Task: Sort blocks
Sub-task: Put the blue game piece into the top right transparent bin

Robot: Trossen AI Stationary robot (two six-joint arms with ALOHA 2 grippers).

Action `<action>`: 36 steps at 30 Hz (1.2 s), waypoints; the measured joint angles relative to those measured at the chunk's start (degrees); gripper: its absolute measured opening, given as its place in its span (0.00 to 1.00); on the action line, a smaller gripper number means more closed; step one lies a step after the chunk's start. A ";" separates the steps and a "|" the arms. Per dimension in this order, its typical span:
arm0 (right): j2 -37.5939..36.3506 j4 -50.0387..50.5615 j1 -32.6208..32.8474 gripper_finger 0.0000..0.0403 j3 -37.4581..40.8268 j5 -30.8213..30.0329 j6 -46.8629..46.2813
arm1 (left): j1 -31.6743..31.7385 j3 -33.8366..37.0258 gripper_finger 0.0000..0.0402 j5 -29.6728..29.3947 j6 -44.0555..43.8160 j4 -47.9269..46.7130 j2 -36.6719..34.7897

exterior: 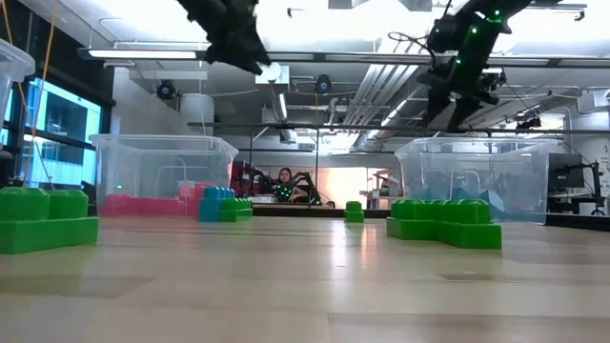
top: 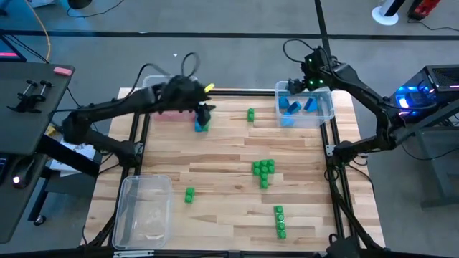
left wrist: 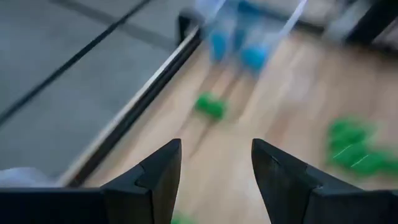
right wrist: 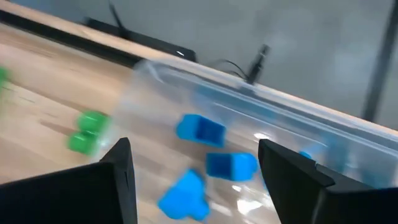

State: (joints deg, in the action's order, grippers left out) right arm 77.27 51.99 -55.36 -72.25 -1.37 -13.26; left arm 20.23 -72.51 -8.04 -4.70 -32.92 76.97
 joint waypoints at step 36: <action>-0.02 -13.73 8.93 0.53 0.00 8.09 -4.76 | -0.42 -19.91 0.00 -15.08 16.01 -46.32 40.74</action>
State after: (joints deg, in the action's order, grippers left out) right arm 77.25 38.26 -46.44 -72.25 6.72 -18.02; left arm 19.81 -92.42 -23.12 11.31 -79.24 117.71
